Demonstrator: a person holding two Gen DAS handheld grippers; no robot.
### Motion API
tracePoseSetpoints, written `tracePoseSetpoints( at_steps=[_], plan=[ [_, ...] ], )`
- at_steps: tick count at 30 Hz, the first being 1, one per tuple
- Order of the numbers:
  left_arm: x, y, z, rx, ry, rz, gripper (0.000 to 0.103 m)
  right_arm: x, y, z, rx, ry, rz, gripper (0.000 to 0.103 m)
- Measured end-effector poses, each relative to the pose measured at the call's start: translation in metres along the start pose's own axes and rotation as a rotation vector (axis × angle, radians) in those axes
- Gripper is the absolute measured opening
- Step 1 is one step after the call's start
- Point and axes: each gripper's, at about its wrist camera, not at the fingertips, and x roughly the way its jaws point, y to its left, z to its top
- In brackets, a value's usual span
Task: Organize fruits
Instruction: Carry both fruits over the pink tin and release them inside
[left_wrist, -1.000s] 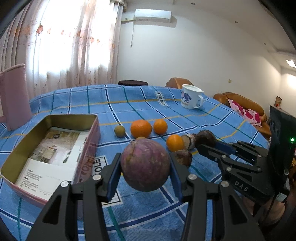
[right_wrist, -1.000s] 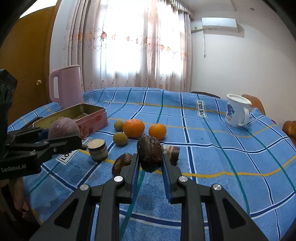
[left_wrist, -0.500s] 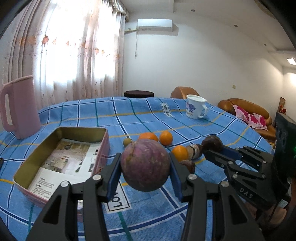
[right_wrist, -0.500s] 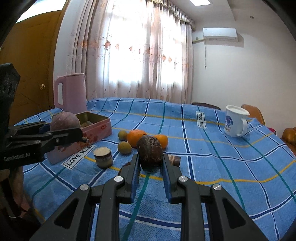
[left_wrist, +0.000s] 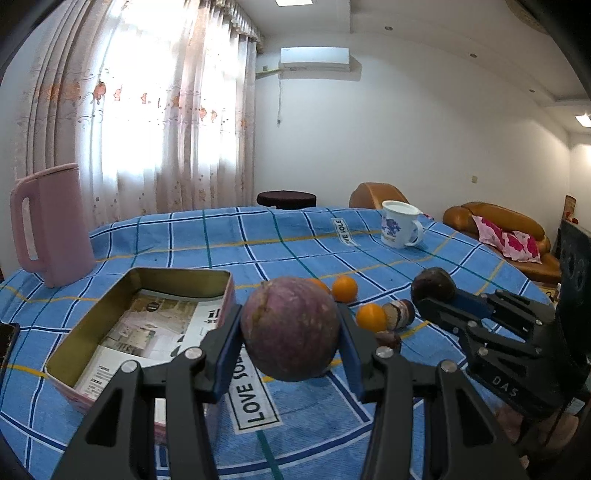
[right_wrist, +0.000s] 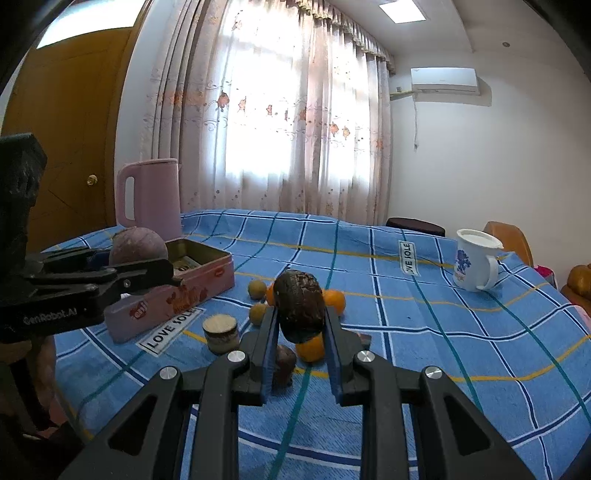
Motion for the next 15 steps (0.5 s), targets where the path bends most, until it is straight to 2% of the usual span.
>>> tracePoseSetpoints(
  at_steps=[7,15],
  plan=[
    [-0.001,0.014,0.005,-0.022,-0.004,0.02,0.05,0.006,0.009,0.013,-0.018,-0.006,0.031,0.025],
    [0.003,0.046,0.016,-0.06,0.016,0.061,0.05,0.029,0.029,0.049,-0.031,0.006,0.128,0.025]
  ],
)
